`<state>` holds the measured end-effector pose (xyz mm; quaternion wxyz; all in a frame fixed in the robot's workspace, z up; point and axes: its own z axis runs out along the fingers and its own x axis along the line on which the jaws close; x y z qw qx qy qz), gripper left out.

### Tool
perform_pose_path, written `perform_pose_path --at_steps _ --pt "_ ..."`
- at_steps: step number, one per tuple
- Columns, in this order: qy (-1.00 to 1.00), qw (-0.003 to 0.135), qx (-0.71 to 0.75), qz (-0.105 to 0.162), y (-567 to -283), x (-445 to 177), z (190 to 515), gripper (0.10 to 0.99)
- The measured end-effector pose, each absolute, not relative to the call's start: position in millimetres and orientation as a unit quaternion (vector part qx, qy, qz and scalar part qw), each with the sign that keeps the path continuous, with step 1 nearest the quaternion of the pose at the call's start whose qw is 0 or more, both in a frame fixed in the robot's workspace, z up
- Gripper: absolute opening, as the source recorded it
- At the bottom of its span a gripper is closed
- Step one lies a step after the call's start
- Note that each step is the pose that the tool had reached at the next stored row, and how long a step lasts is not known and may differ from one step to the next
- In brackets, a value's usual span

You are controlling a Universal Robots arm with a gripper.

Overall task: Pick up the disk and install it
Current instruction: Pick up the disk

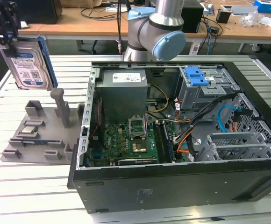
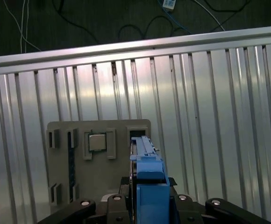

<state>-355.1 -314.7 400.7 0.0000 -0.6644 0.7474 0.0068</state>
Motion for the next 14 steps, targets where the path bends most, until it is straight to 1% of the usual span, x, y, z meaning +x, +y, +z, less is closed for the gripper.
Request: perform_pose_path --at_steps 14 --pt "0.747 0.000 -0.664 0.007 -314.5 -355.1 439.7 0.369"
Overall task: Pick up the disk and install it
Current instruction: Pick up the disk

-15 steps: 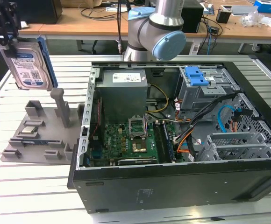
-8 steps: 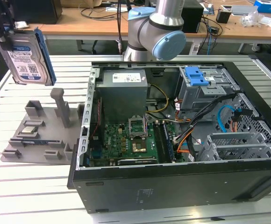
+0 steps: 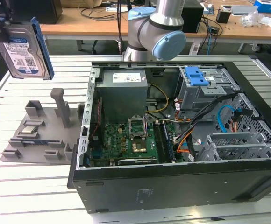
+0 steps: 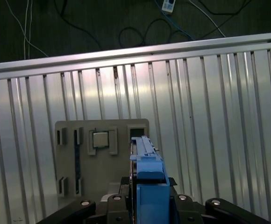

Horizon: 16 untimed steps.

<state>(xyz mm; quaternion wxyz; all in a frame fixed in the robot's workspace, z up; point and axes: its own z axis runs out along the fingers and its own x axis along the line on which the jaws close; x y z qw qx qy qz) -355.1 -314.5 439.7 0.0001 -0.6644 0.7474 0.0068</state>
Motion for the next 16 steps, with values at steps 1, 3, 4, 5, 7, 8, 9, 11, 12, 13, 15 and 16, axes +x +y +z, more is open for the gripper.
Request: perform_pose_path --at_steps 1,3,4,5,7,8,9,11,12,13,15,16 --pt "0.747 0.000 -0.664 0.007 -314.5 -355.1 441.2 0.369" --pt "0.747 0.000 -0.664 0.007 -314.5 -355.1 443.8 0.369" --pt "0.747 0.000 -0.664 0.007 -314.5 -355.1 446.1 0.369" --pt "0.747 0.000 -0.664 0.007 -314.5 -355.1 448.3 0.369" --pt "0.747 0.000 -0.664 0.007 -314.5 -355.0 450.6 0.369" --pt "0.747 0.000 -0.664 0.007 -314.5 -355.0 451.9 0.369" --pt "0.747 0.000 -0.664 0.007 -314.4 -355.1 453.6 0.369" --pt "0.747 0.000 -0.664 0.007 -314.4 -355.1 460.1 0.369" --pt "0.747 0.000 -0.664 0.007 -314.3 -355.1 462.5 0.369" --pt "0.747 0.000 -0.664 0.007 -314.3 -355.1 464.5 0.369" --pt "0.747 0.000 -0.664 0.007 -314.2 -355.1 470.7 0.369" --pt "0.747 0.000 -0.664 0.007 -314.1 -355.1 473.2 0.369"
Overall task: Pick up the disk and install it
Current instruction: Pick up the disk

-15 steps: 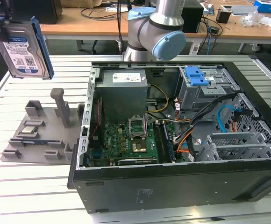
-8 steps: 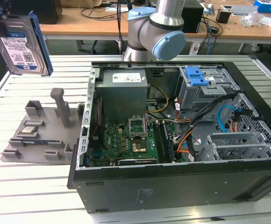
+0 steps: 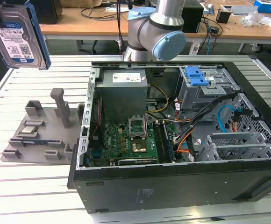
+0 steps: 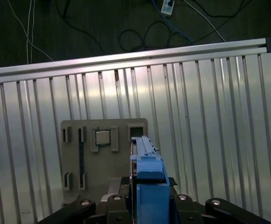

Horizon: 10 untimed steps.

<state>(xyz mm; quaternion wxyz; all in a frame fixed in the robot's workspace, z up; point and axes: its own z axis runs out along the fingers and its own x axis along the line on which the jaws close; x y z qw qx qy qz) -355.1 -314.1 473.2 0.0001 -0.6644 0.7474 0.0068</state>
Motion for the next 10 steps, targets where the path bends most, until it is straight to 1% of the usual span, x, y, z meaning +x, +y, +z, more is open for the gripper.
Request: perform_pose_path --at_steps 10 --pt "0.747 0.000 -0.664 0.007 -313.4 -355.0 501.7 0.369"
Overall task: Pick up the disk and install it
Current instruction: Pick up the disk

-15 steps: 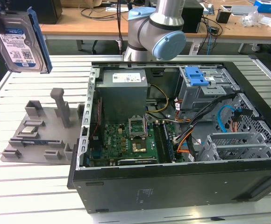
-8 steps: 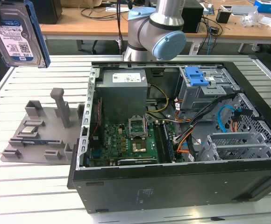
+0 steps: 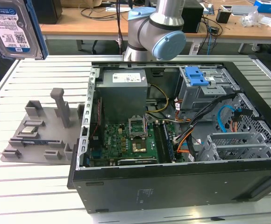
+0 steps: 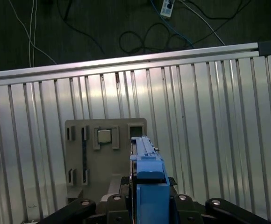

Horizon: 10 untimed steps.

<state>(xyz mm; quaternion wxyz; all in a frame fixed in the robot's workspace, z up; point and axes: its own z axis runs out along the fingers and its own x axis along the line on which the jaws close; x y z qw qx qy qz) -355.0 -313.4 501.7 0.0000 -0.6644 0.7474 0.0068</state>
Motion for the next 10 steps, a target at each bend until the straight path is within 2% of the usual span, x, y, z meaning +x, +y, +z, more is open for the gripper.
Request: perform_pose_path --at_steps 10 --pt "0.747 0.000 -0.664 0.007 -313.3 -354.9 505.9 0.369"
